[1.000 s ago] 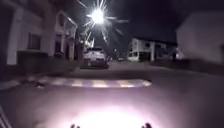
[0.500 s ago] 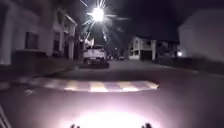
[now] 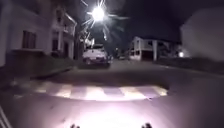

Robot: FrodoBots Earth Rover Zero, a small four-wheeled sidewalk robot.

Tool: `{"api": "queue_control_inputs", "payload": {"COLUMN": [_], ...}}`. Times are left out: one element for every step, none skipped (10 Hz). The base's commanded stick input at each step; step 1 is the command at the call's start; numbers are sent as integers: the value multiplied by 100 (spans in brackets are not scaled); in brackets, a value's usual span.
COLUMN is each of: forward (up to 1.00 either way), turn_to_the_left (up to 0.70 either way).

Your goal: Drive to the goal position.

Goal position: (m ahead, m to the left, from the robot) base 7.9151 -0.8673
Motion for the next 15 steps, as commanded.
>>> {"api": "queue_control_inputs", "payload": {"forward": [70, 70, 70, 70, 70, 70, 70, 70, 70, 70, 70, 70, 70, 70, 70], "turn_to_the_left": [-34, -35, -19, 0, 0, 0, 0, 0, 0, 0, 0, 0, 0, 0, 0]}}
